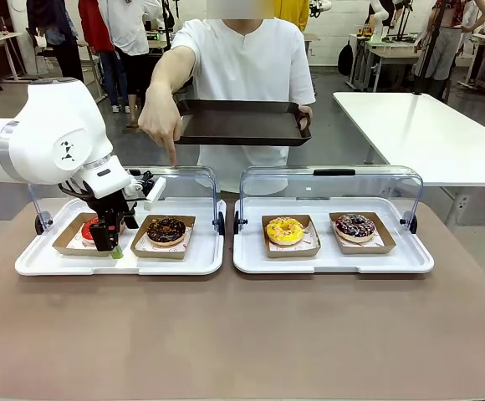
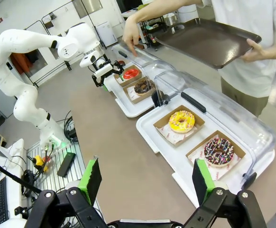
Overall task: Provide the desired donut to the person.
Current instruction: Pick up and lift the Paper togo box containing the Donut pointed at by the person.
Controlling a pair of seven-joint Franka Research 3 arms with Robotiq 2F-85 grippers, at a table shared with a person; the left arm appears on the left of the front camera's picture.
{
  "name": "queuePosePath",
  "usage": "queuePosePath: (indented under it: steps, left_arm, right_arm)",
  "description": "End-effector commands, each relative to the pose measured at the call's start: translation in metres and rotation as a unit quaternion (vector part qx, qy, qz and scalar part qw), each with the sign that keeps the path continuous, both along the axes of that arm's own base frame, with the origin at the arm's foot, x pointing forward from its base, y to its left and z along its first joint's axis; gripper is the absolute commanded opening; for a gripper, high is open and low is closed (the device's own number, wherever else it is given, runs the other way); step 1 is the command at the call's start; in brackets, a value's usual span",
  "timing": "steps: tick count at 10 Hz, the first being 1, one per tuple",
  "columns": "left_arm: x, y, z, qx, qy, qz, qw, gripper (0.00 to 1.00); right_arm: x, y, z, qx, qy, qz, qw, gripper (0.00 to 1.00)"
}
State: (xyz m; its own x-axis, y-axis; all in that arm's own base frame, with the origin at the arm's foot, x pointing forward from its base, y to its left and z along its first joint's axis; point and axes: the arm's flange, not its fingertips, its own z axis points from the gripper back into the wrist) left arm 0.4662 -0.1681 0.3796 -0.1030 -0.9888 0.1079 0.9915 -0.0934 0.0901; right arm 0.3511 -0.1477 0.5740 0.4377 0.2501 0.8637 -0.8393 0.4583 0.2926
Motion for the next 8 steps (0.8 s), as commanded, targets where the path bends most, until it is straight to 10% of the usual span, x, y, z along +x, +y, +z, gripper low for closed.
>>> queuePosePath:
  steps: [1,8]
  left_arm:
    - [0.0,-0.001,-0.001,0.0,-0.004,-0.001,1.0,1.0]
    - [0.011,-0.022,-0.026,0.043,0.011,-0.024,0.999,1.0]
  right_arm:
    - [0.001,0.001,-0.001,0.009,-0.006,0.003,1.0,1.0]
    - [0.001,0.001,-0.001,0.009,-0.006,0.003,1.0,1.0]
